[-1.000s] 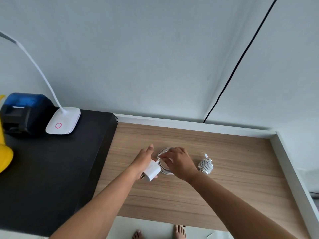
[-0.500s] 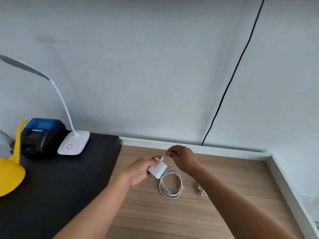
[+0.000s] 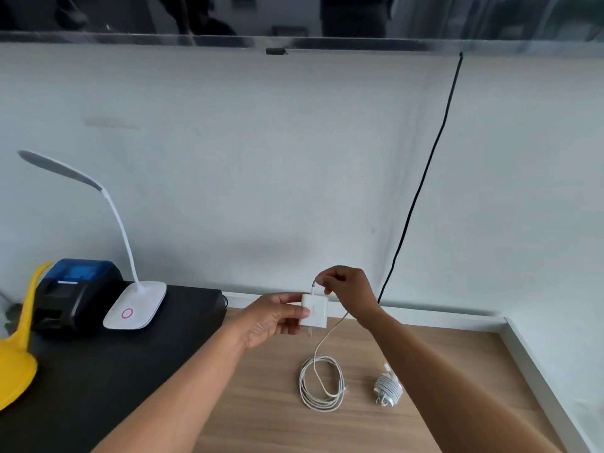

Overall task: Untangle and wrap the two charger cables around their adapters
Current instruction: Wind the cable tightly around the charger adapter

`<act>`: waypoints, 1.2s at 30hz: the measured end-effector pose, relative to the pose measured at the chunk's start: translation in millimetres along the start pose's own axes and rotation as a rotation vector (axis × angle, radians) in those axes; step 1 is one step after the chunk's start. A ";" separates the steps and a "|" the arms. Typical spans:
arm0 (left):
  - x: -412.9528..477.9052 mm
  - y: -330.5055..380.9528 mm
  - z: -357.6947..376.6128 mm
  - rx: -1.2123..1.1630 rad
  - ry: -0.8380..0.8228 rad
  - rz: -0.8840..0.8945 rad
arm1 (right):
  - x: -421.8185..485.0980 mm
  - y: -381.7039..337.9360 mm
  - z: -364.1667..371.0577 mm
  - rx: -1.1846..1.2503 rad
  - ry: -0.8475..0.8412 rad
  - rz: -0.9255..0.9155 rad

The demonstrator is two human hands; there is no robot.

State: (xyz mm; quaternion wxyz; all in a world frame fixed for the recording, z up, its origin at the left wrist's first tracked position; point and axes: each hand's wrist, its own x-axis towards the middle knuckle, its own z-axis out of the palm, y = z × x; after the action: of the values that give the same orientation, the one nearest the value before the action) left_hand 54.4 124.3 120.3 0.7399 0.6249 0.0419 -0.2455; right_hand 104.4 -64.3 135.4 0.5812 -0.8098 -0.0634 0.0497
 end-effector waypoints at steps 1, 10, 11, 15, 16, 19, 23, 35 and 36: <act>0.7 2.6 0.4 0.001 -0.005 0.008 | 2.2 -1.2 -1.2 -0.002 0.008 -0.001; 3.7 16.1 8.6 -0.075 0.013 0.084 | 8.6 -13.6 -5.0 0.038 0.090 0.009; 3.1 17.3 9.7 -0.089 0.021 0.089 | 8.5 -14.1 -4.7 0.060 0.100 0.021; 2.3 18.2 13.7 -0.093 0.053 0.061 | 7.0 -12.5 -0.9 0.086 0.155 0.075; 2.0 17.9 14.9 -0.084 0.053 0.053 | 6.5 -11.7 -0.7 0.085 0.166 0.080; 1.5 18.2 16.9 -0.106 0.048 0.061 | 3.5 -11.8 -2.3 0.123 0.168 0.095; 1.7 23.9 18.7 -0.154 0.070 0.083 | -0.7 -14.9 -2.4 0.196 0.125 0.114; 7.9 41.7 21.9 -0.289 0.297 0.165 | -10.8 4.2 12.0 0.098 -0.129 0.056; 9.5 43.9 20.6 -0.297 0.324 0.178 | -12.1 7.1 14.1 0.084 -0.141 0.048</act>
State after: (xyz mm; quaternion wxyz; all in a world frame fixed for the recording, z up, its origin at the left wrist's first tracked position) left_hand 75.9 106.2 160.8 0.8260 0.5418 0.1402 -0.0670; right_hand 90.6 -55.3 124.3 0.6075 -0.7803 -0.0829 0.1232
